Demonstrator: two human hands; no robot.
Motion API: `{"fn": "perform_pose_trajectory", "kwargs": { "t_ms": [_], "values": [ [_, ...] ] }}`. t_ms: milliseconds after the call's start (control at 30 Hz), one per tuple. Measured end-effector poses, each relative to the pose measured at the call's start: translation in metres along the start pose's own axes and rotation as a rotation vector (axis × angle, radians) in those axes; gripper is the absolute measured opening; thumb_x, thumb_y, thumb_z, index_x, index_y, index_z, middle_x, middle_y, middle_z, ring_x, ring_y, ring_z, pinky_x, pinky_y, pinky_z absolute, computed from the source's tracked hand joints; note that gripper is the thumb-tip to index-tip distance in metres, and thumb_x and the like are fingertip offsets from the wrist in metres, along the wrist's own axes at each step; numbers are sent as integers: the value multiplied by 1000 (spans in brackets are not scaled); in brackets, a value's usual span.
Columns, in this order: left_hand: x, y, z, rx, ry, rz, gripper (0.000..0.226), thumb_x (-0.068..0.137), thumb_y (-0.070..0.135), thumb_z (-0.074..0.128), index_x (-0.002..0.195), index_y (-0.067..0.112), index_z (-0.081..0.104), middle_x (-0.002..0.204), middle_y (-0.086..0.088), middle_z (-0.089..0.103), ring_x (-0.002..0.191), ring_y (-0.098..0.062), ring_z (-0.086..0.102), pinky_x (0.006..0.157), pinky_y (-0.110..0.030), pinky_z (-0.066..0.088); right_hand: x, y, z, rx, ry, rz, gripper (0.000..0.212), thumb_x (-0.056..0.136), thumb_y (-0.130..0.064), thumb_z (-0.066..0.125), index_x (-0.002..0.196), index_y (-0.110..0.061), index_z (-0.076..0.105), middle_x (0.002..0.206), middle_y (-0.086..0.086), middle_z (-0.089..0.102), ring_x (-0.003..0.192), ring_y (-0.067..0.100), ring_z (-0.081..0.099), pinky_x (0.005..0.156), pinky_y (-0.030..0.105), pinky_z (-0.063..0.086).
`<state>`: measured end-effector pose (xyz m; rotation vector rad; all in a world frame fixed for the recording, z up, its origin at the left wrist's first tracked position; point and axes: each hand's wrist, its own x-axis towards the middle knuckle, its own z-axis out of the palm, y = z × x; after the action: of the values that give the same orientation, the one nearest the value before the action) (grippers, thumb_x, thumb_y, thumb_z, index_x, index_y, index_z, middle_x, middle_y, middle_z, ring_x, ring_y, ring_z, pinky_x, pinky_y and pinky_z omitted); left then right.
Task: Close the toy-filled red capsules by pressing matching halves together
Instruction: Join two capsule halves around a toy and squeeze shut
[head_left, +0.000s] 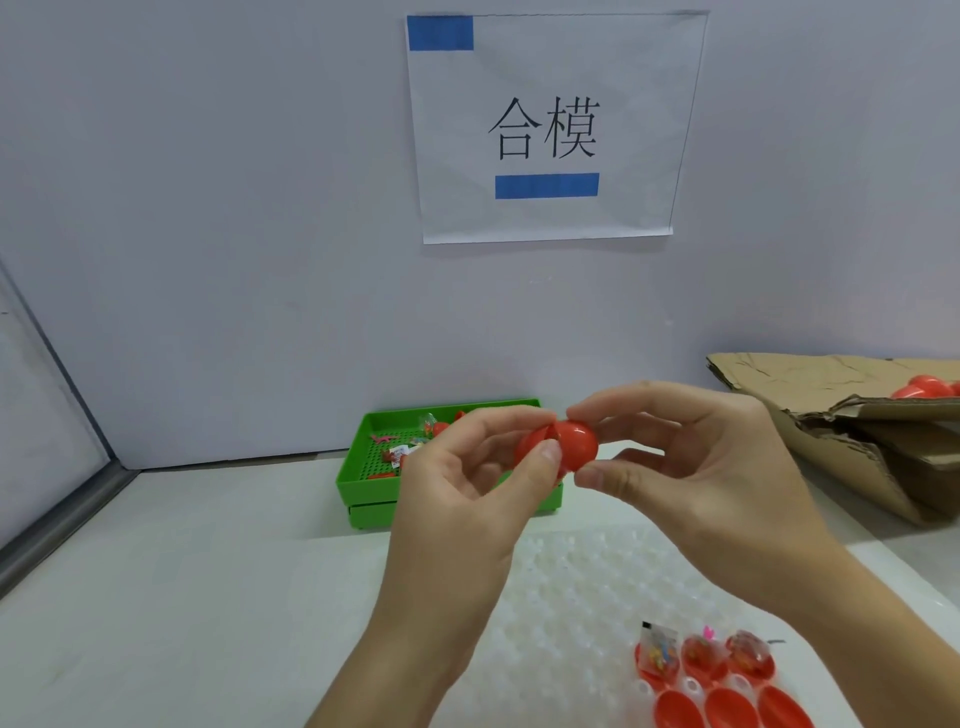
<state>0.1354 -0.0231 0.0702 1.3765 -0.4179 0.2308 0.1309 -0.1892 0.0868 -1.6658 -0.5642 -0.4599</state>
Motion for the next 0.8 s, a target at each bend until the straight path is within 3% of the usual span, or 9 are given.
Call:
{"fn": "perform_pose_trajectory", "kwargs": {
  "t_ms": [300,467,567,800],
  "values": [
    [-1,4,-3,4,-71,33,31,79,19,71,107,31,75,102,-4,76,104,-25,70,89,-34,58,1,-1,-2,-5,12,-14,38,71,4,82,93,-26,76,90,-1,77,89,20,74,72,39,62],
    [-1,7,-2,-3,-65,35,31,76,20,74,105,30,75,99,0,76,98,-19,71,79,-24,57,1,0,-3,-19,-8,-24,32,73,-6,84,97,-26,75,93,-1,76,91,21,73,71,40,60],
    [-1,8,-2,-8,-62,51,31,75,24,81,105,27,75,96,1,77,93,-14,72,78,-22,56,0,-3,-2,5,-7,-31,26,74,-17,83,97,-26,75,93,0,76,90,21,73,70,32,60],
    [-1,11,-3,23,-92,120,33,71,15,75,103,19,76,98,2,77,97,-13,72,75,-15,55,0,-1,3,-9,66,-24,32,72,7,80,86,-22,76,83,1,76,80,20,73,65,24,57]
  ]
}}
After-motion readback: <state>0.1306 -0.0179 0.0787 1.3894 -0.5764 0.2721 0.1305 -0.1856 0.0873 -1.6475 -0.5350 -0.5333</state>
